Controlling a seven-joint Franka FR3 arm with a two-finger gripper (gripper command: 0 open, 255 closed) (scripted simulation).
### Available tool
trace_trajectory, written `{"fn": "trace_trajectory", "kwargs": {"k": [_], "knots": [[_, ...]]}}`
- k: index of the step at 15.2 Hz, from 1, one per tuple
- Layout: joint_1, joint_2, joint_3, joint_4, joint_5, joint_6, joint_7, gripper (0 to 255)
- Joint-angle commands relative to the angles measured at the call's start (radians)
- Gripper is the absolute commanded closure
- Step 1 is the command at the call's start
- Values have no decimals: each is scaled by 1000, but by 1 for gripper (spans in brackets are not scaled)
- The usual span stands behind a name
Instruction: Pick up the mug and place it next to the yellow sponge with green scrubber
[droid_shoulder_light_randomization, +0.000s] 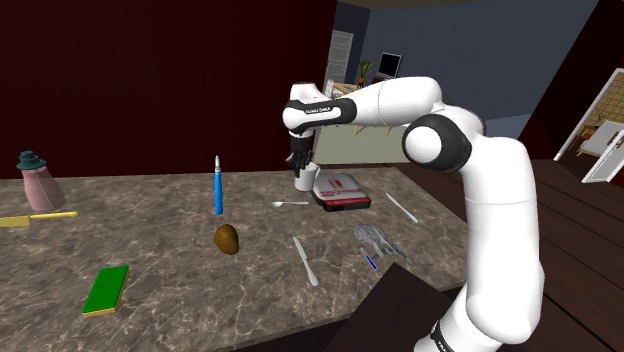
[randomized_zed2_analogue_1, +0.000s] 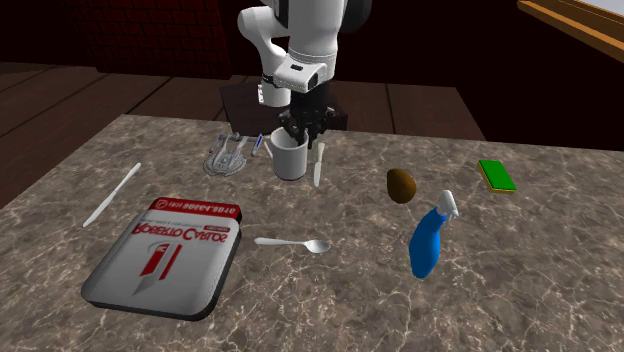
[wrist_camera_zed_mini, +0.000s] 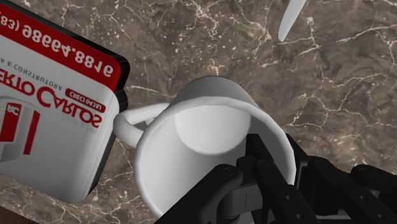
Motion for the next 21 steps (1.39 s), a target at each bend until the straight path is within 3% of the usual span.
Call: {"fn": "trace_trajectory", "kwargs": {"k": [1,11,21], "knots": [[17,-19,5,-18,-3,-2,21,255],[165,-79,60,-104,-23,10,227,255],[311,-49,120,-54,-37,-23,431,255]]}}
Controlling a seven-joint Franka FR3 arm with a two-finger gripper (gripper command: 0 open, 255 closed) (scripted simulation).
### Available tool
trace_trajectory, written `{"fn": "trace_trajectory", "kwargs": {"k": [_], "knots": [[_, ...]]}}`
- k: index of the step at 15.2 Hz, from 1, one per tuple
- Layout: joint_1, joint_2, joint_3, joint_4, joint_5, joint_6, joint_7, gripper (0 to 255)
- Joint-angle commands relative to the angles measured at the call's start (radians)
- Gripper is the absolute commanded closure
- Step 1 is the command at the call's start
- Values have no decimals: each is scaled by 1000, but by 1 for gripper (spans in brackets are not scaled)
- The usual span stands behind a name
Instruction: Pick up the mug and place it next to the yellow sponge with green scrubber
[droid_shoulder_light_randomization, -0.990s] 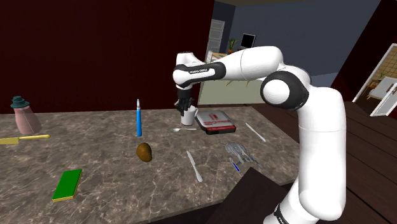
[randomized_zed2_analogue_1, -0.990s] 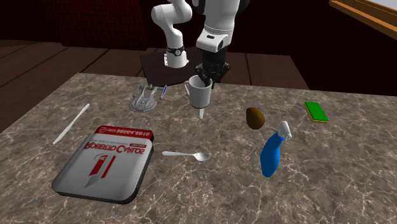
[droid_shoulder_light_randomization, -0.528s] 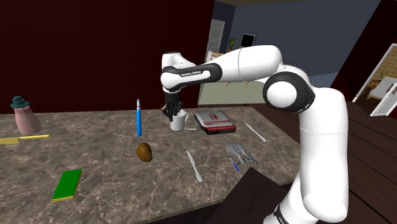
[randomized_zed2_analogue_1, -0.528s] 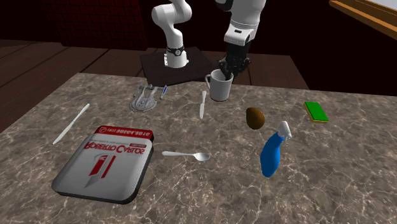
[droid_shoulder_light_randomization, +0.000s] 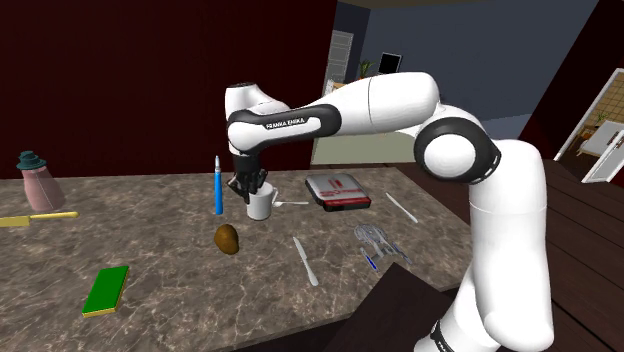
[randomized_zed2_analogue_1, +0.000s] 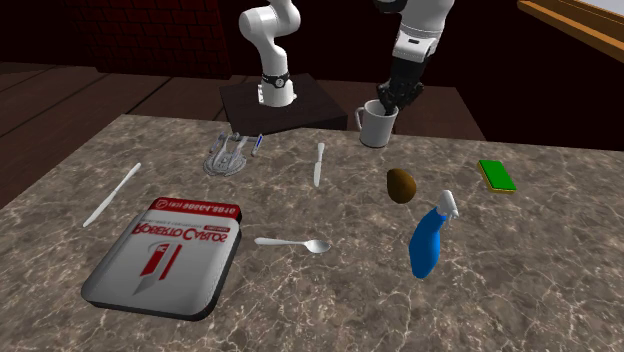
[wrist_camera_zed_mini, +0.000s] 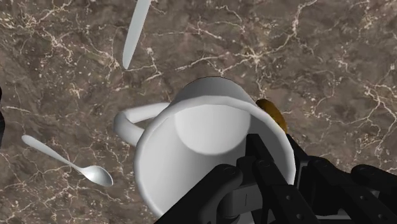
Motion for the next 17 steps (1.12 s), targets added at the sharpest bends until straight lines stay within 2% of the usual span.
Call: {"fn": "trace_trajectory", "kwargs": {"k": [1,10,14,17], "knots": [[33,15,13,25,-3,-13,46,255],[168,133,57,214,-17,-93,216,255],[232,220,71,356,-25,-153,284,255],[283,308,78,506,-31,-215,331,255]]}}
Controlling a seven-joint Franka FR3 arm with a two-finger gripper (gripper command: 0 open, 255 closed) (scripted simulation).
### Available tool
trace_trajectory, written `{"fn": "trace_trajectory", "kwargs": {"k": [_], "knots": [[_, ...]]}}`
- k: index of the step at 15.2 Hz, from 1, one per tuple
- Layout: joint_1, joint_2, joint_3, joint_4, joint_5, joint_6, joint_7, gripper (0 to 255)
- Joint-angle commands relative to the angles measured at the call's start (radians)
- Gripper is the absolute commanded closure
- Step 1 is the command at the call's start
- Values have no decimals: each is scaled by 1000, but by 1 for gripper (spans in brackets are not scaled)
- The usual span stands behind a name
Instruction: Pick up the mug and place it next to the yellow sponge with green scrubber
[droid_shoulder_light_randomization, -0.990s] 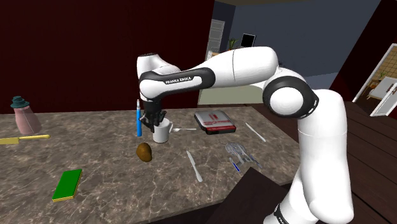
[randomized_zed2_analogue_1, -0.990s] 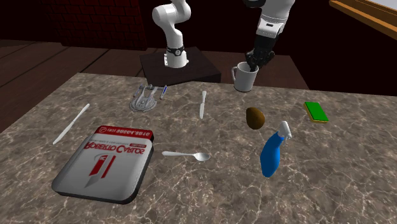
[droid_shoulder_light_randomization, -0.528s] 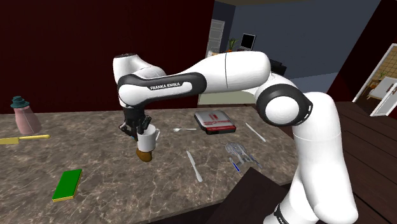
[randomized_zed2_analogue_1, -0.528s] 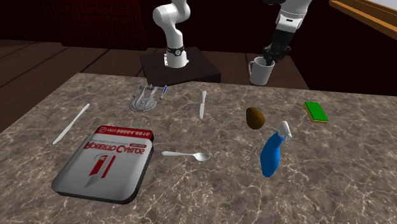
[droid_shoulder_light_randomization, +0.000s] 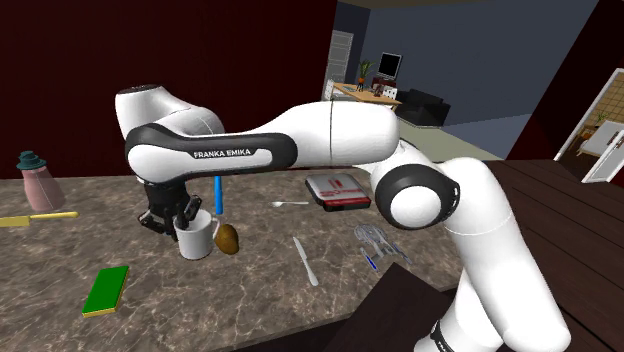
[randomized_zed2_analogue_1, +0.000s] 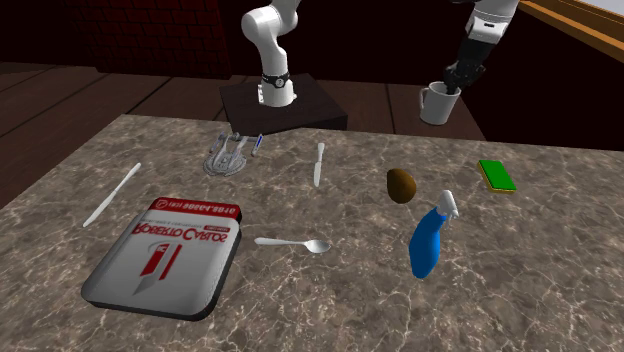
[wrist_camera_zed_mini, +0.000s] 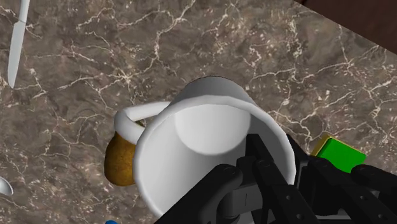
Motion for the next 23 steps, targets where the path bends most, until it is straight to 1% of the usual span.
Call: {"fn": "trace_trajectory", "kwargs": {"k": [1,3,4,7,12,23], "knots": [[34,61,4,100,-4,-41,31,255],[73,158,5,270,-9,-114,56,255],[83,188,4,323,-10,-137,61,255],[78,168,5,247,-9,-82,64,255],[73,158,6,162,-10,-7,69,255],[68,179,4,50,-14,125,77,255]]}}
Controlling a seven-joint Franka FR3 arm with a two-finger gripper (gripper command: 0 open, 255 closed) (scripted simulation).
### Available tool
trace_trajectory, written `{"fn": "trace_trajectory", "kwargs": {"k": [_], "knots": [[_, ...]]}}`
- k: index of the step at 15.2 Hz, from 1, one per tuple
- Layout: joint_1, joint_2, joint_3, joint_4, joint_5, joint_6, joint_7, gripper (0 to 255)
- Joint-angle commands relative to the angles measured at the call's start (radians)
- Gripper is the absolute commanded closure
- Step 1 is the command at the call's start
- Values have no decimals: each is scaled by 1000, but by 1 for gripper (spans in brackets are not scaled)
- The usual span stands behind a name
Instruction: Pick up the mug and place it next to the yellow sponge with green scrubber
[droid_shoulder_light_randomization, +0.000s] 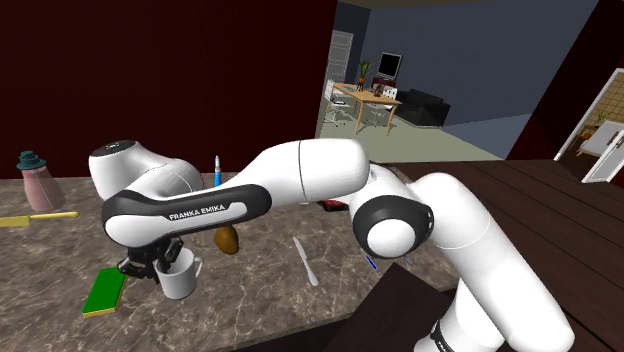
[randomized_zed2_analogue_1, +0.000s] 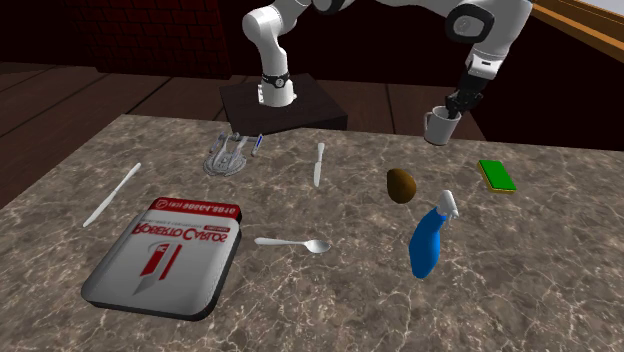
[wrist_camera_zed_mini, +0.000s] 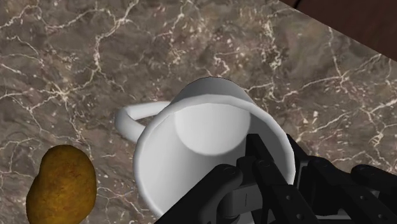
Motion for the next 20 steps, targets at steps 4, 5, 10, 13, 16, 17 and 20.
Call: {"fn": "trace_trajectory", "kwargs": {"k": [4,5,10,13,16,17,20], "knots": [[-2,20,-1,-33,-2,54,2,255],[-2,25,-2,-38,-3,64,3,255],[-2,53,-3,-55,-5,110,5,255],[-2,66,-4,-59,-6,125,6,255],[-2,66,-4,-58,-6,125,6,255],[-2,66,-4,-58,-6,125,6,255],[-2,66,-4,-59,-6,125,6,0]]}}
